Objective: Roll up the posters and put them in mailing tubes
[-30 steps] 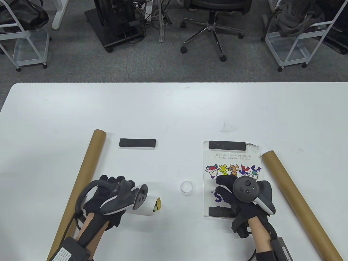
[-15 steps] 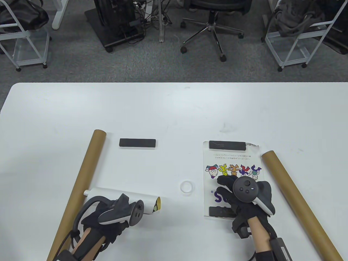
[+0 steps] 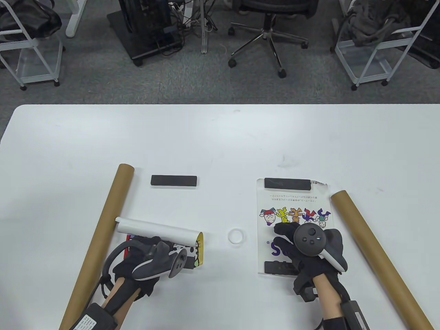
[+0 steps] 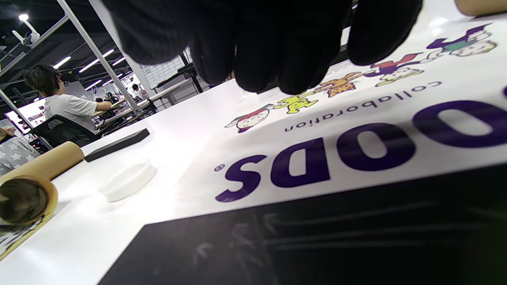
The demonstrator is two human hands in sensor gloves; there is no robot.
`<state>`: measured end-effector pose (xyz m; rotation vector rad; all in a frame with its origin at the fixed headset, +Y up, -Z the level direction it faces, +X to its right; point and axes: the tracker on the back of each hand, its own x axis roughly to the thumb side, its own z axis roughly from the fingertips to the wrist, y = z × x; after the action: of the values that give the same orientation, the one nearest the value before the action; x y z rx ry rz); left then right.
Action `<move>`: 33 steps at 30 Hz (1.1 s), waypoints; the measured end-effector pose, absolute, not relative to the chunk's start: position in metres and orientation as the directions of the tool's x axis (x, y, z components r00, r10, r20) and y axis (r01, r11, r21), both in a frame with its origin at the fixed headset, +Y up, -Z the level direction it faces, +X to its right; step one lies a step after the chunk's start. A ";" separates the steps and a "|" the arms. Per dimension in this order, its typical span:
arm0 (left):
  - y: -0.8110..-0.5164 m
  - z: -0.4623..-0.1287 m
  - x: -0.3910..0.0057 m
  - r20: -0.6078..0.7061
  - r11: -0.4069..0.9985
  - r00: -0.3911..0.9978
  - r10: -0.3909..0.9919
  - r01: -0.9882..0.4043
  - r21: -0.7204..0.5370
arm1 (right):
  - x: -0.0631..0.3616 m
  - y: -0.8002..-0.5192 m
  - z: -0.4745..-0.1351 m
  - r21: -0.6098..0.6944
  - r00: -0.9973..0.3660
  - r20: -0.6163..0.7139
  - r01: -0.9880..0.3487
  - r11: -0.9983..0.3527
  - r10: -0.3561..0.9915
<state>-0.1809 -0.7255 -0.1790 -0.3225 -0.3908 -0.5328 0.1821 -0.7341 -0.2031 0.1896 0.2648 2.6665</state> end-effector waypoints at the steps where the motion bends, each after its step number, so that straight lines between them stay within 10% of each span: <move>1: -0.728 -0.179 -0.179 0.447 0.814 0.780 -0.438 0.555 -0.170 | 0.182 -0.734 -0.203 0.219 -0.889 0.090 -0.423 -0.879 0.450; 33: -0.728 -0.177 -0.177 0.470 0.802 0.699 -0.539 0.597 0.031 | 0.180 -0.735 -0.203 0.224 -0.893 0.091 -0.412 -0.883 0.440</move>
<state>-0.1766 -0.7276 -0.1774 -0.1270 -0.4832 -0.6346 0.1795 -0.7346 -0.2026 0.1928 0.2755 2.6766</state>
